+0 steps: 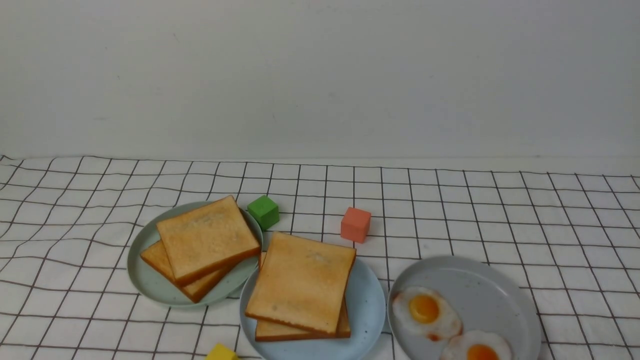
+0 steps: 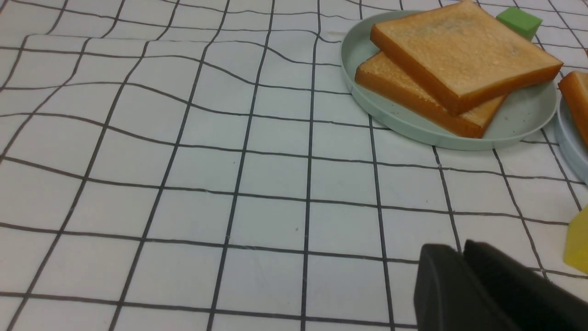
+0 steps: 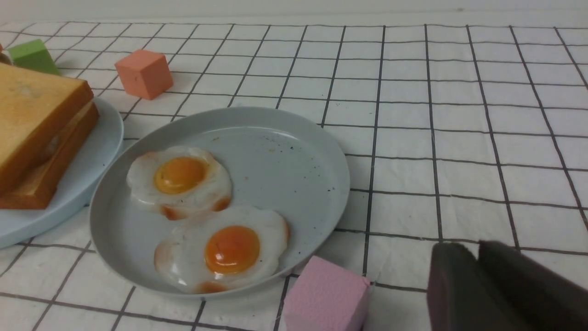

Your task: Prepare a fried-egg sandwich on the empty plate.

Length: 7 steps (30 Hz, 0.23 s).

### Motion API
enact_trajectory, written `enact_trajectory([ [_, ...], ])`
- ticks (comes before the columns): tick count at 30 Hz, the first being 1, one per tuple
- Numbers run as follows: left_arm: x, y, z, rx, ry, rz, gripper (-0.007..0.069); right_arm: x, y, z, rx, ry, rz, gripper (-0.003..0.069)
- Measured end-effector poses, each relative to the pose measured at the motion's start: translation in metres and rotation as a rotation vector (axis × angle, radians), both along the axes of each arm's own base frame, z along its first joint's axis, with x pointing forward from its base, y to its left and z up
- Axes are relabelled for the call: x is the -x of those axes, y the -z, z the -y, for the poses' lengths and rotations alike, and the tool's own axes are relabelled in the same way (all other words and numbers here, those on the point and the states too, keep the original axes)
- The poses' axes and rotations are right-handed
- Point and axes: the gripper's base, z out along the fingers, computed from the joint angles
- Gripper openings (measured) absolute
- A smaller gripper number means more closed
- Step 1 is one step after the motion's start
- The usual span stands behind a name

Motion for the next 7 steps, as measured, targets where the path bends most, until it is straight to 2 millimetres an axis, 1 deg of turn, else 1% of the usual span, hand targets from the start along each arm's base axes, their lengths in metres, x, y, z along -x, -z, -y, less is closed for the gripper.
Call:
enact_trajectory([
  [7, 0.0000, 0.0000, 0.0000, 0.000, 0.000, 0.000, 0.0074, 0.0000, 0.0000, 0.0000, 0.000, 0.000, 0.000, 0.0109],
])
